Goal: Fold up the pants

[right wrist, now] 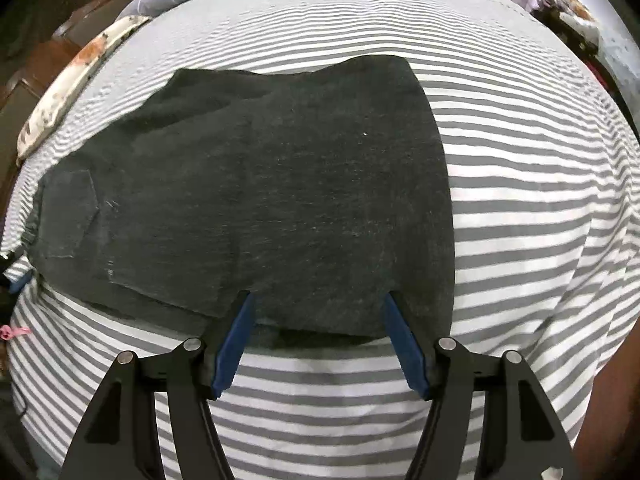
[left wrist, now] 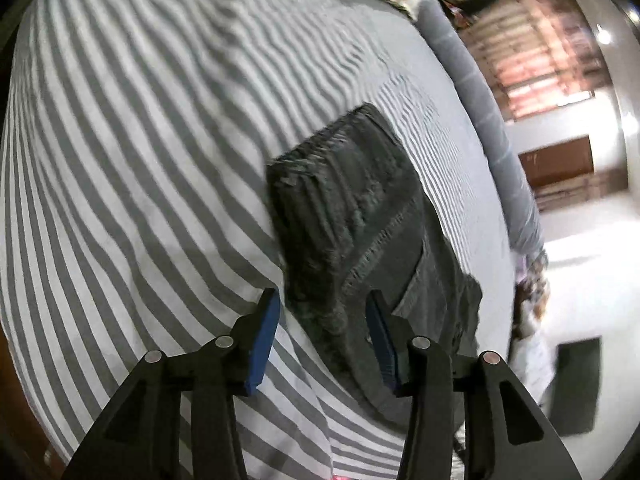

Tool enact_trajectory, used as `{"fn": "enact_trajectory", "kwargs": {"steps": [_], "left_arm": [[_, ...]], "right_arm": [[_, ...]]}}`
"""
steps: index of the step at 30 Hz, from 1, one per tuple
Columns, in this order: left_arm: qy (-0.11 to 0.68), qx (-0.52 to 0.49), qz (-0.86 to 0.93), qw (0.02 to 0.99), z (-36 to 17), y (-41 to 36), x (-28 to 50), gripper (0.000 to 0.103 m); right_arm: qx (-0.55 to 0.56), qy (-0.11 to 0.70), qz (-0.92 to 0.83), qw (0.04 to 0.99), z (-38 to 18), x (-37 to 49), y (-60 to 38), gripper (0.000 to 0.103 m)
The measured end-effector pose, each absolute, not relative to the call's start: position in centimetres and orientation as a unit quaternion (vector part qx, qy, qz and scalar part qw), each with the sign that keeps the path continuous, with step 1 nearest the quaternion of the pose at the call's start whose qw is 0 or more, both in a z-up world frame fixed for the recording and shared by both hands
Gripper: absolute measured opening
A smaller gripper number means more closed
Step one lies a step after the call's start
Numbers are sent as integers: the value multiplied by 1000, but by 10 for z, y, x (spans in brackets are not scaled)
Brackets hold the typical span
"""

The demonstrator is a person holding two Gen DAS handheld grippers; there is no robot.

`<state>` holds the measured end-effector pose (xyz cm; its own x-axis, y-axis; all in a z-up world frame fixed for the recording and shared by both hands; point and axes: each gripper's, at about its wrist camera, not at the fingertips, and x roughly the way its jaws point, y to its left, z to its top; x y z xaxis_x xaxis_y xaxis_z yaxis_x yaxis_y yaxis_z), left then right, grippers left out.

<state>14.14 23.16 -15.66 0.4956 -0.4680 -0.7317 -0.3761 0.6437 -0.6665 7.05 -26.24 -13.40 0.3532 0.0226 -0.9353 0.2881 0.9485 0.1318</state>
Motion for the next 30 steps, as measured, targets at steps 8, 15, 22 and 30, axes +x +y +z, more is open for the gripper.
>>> {"fn": "enact_trajectory", "kwargs": {"steps": [8,15,22,30], "left_arm": [[484,-485,-31,728,-173,258,136,47],[446,-475,-57,757,-153,257,144,47],[469,-494,-52,730,-172,257,152,47],[474,-479,-50,737,-168,252,161,47]], "right_arm": [[145,557,-83,813,-127,72,-248,66],[140,563,-77,811,-130,71,-243,67],[138,564,-76,811,-130,71,-244,67],[139,568,-75,808,-134,72,-244,67]]}}
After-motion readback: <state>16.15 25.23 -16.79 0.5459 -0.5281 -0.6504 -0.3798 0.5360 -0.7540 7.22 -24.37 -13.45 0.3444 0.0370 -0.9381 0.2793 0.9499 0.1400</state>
